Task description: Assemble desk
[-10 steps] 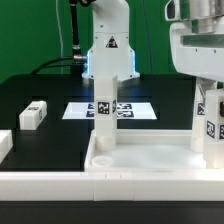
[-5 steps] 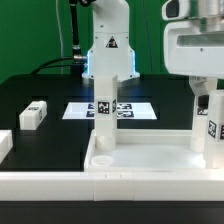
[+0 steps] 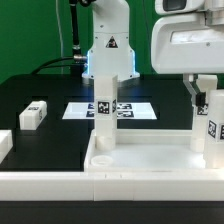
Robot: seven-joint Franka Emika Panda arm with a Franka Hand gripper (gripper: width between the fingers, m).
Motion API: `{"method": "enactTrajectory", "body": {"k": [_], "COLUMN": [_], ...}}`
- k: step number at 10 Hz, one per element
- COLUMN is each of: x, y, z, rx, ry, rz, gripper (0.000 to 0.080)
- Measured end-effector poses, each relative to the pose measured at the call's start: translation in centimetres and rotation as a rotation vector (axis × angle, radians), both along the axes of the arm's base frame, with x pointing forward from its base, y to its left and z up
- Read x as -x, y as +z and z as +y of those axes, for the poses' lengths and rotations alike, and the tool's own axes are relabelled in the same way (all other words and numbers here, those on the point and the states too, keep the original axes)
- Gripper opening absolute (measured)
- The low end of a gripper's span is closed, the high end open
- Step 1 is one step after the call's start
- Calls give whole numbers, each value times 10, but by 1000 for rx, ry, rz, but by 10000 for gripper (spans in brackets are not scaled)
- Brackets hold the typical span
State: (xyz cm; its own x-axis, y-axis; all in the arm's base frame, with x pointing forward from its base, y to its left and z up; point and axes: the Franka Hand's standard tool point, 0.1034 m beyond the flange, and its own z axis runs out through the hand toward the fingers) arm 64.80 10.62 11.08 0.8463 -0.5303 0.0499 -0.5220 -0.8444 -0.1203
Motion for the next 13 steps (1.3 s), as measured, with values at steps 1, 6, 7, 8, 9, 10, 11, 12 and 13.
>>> {"method": "enactTrajectory", "body": {"k": [1, 6, 7, 8, 9, 10, 11, 12, 13], "x": [-3, -12, -12, -11, -11, -13, -16, -16, -16], "y": [2, 5, 5, 5, 5, 4, 3, 3, 3], "z": [-4, -6, -6, -6, -8, -14, -21, -21, -21], "rx": [59, 88, 78, 68, 58, 46, 39, 39, 39], "ry": [252, 413, 329, 243, 120, -8, -55, -55, -55], "rz": [-29, -43, -38, -33, -21, -16, -26, -26, -26], "gripper": [649, 427, 290, 290, 290, 290, 290, 290, 290]}}
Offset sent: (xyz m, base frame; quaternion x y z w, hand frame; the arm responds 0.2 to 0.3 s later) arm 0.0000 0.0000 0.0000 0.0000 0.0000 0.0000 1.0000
